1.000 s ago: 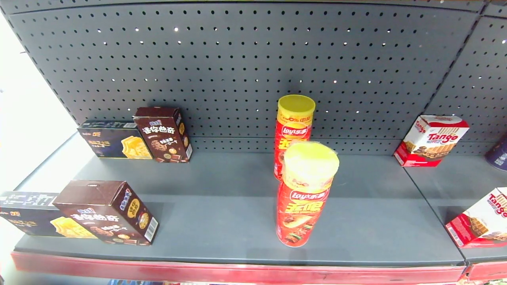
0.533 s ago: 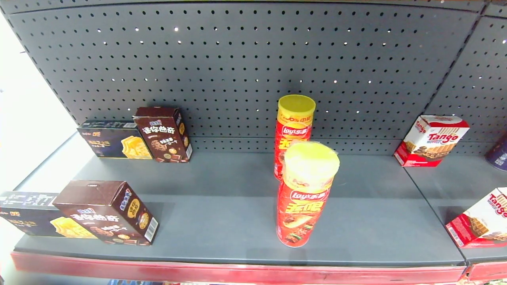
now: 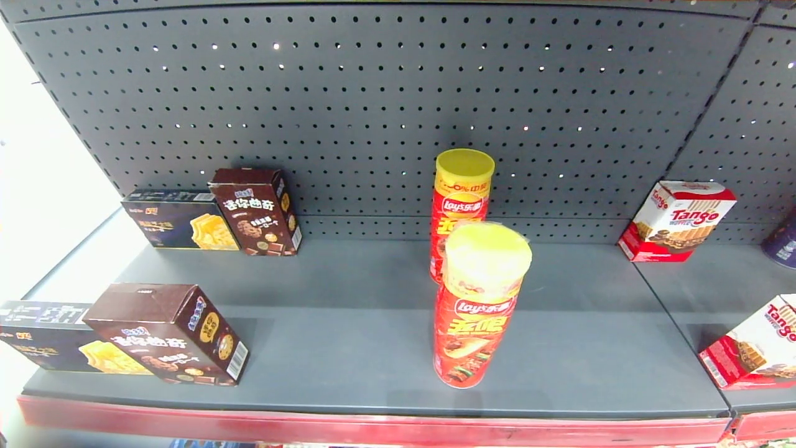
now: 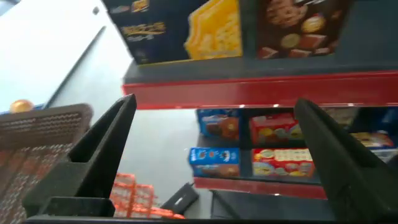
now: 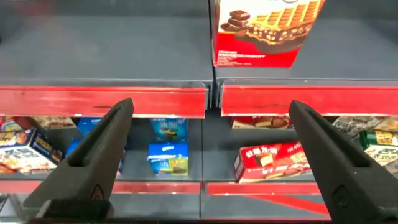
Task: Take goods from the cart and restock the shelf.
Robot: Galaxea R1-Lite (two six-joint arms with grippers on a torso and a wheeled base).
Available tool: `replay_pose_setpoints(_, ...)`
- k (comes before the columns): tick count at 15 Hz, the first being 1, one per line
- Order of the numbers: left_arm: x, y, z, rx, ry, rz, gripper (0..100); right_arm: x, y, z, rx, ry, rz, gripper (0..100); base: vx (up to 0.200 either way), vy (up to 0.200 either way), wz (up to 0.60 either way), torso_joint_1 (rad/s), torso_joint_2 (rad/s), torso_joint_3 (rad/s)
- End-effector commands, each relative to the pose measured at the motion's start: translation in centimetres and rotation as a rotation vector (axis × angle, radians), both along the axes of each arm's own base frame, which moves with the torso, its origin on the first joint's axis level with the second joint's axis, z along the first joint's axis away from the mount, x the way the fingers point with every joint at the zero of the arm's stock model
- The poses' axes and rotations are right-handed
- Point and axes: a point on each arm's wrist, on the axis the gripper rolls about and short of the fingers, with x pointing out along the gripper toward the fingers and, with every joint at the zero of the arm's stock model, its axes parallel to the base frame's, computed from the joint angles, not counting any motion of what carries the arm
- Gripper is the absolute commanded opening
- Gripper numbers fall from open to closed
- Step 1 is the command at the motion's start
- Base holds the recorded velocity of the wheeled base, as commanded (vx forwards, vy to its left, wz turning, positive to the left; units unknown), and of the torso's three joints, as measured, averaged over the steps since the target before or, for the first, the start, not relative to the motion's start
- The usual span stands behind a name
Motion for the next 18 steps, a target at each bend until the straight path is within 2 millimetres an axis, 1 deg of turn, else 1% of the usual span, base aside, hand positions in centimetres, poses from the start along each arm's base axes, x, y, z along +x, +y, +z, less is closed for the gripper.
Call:
replay_pose_setpoints(1,0.18,-0.15,-0.54,-0.002,-0.035,-0.069,100,-0.2,0.01,-0.15,-0.001,-0.027,-0.004,100,0.0,0.0,0.0,0.0,0.0,0.0)
replay_pose_setpoints(2,0.19,-0.35,-0.51,-0.002,-0.041,-0.156,100,-0.2,0.01,-0.15,-0.001,-0.027,-0.002,100,0.0,0.0,0.0,0.0,0.0,0.0)
replay_pose_setpoints(3,0.19,-0.47,-1.06,-0.009,0.012,-0.21,100,-0.2,0.01,-0.15,-0.001,-0.027,-0.002,100,0.0,0.0,0.0,0.0,0.0,0.0)
replay_pose_setpoints(6,0.15,-0.44,-1.11,-0.089,0.026,-0.196,100,-0.2,0.01,-0.15,-0.001,-0.027,-0.004,100,0.0,0.0,0.0,0.0,0.0,0.0)
replay_pose_setpoints(10,0.14,-0.37,-1.06,-0.105,0.023,-0.167,100,-0.2,0.01,-0.13,0.001,-0.028,-0.004,100,0.0,0.0,0.0,0.0,0.0,0.0)
replay_pose_setpoints(18,0.15,-0.39,-1.08,-0.131,0.021,-0.174,100,-0.19,0.03,-0.17,0.001,-0.027,0.008,100,0.0,0.0,0.0,0.0,0.0,0.0)
